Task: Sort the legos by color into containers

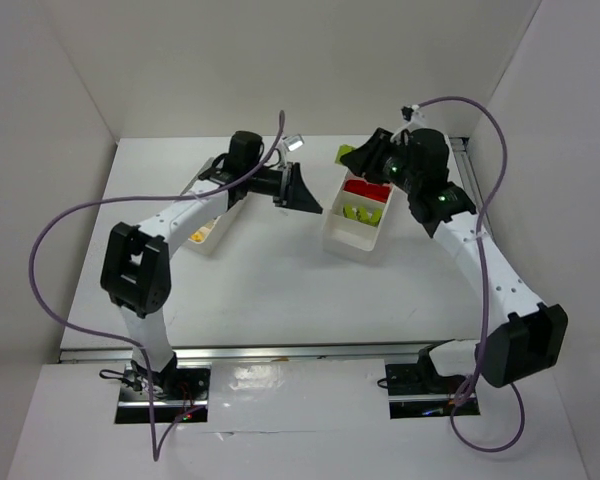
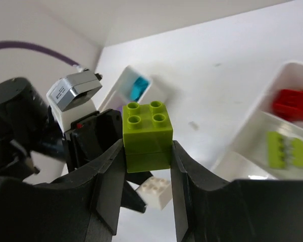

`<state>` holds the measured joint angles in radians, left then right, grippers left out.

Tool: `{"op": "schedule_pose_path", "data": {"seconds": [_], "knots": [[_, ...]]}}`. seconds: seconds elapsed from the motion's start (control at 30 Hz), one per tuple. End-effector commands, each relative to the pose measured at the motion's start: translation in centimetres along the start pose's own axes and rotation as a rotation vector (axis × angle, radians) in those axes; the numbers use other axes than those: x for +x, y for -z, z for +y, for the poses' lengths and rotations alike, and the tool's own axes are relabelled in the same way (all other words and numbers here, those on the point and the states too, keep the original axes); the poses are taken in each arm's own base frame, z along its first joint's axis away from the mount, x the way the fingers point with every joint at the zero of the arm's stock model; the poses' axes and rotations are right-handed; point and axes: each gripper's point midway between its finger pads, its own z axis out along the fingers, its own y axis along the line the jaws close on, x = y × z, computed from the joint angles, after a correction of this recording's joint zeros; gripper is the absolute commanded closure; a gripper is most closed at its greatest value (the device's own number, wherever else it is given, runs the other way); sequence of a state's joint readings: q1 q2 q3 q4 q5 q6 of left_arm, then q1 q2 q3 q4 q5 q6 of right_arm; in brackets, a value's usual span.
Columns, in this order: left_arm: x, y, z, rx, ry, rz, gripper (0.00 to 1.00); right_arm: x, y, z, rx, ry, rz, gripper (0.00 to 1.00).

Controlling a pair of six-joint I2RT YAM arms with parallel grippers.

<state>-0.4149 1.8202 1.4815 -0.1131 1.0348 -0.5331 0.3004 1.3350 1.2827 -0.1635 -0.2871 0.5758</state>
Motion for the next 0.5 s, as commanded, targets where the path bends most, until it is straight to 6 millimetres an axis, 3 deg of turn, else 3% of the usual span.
{"op": "schedule_pose_path", "data": {"seconds": [0.0,0.03,0.07,0.13,0.17,0.33,0.47], "knots": [[-1.2,-3.4,1.5,-0.171,-0.026,0.02,1.0,-3.2,4.1,-4.6,0.311,-0.002,-0.177,0.91],[-0.6,-4.7,3.8,-0.21,0.009,0.044,1.0,-3.1,5.5,-7.2,0.451,-0.022,-0.195,0.91],[-0.5,-5.5,4.8,-0.242,0.034,0.047,1.0,-3.3,6.4,-8.4,0.513,-0.036,-0.212,0.91],[-0.7,-6.9,6.1,-0.302,0.066,0.055,1.0,-3.9,9.1,-9.8,0.624,-0.06,-0.266,0.91],[0.0,-7.8,8.0,-0.344,0.1,0.071,1.0,-4.1,9.9,-10.3,0.649,-0.061,-0.287,0.91],[0.1,-10.3,9.2,-0.416,0.091,0.091,1.0,-4.8,13.8,-10.9,0.718,-0.065,-0.357,0.91],[1.1,-11.2,9.9,-0.386,0.139,0.127,0.99,-5.2,14.6,-11.0,0.725,-0.047,-0.379,0.91]]}}
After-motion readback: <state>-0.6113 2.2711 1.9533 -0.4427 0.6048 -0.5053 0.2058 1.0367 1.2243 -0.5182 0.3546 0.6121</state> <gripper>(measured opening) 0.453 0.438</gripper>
